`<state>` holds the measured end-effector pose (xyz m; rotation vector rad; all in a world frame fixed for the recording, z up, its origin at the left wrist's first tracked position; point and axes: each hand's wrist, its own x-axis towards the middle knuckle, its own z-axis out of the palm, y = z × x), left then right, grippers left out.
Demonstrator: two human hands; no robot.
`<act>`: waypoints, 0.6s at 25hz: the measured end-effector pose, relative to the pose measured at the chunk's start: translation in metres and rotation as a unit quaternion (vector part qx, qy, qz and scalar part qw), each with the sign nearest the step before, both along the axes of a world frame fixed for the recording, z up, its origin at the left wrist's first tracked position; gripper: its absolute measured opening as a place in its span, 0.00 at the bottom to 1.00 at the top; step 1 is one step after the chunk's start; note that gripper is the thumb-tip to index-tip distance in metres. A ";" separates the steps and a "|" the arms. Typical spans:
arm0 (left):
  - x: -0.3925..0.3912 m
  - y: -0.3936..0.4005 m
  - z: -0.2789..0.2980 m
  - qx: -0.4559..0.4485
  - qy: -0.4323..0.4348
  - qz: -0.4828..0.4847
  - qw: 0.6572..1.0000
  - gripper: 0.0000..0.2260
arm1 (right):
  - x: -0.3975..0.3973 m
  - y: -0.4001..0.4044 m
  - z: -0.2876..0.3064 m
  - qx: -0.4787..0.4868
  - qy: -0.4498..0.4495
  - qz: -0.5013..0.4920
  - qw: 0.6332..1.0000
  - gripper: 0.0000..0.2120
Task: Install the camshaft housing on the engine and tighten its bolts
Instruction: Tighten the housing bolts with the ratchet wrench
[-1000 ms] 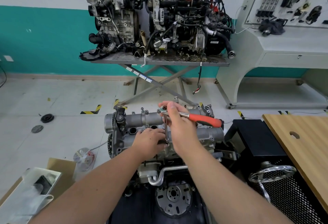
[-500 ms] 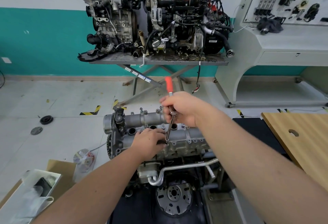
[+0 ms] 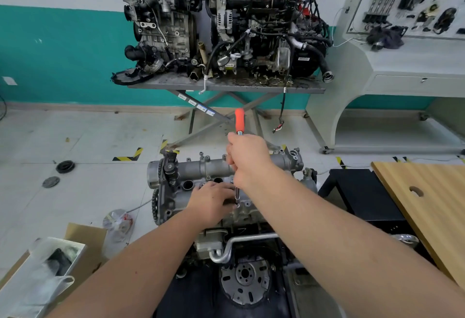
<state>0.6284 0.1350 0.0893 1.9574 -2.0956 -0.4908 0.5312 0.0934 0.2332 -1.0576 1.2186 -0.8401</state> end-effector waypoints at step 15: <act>-0.001 -0.001 0.001 0.017 -0.006 0.007 1.000 0.06 | 0.000 0.003 0.005 0.047 -0.066 0.014 0.997 0.10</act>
